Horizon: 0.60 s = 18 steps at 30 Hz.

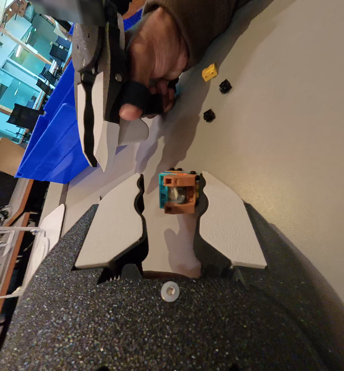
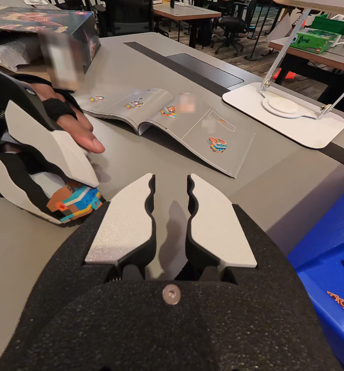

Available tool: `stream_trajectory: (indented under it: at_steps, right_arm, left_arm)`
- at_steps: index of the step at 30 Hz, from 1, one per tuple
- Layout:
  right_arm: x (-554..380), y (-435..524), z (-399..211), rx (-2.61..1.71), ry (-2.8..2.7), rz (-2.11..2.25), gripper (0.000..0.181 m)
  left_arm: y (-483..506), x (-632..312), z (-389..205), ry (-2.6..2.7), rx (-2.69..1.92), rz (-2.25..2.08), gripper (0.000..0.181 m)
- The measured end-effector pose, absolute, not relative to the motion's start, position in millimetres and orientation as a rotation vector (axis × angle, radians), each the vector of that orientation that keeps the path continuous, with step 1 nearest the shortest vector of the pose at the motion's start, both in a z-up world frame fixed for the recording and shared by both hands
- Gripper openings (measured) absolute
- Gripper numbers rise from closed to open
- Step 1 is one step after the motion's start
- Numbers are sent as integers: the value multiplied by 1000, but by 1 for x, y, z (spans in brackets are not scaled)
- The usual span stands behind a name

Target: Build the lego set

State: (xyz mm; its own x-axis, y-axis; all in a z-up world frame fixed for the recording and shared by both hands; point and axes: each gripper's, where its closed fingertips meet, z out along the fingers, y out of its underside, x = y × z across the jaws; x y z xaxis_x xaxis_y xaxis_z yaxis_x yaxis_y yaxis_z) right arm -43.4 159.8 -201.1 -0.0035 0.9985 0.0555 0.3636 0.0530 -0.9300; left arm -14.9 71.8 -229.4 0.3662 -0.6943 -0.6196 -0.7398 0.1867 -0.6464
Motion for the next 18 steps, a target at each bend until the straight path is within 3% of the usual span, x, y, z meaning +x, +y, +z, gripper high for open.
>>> stream_trajectory:
  at_steps: [10,18]
  right_arm:
    - [-49,158,-199,-1337,-1528,909,35]
    - [-81,159,-188,-1184,-1583,812,44]
  left_arm:
    - [66,-18,-187,1129,-1450,-216,55]
    - [100,-100,-142,652,-1397,20,53]
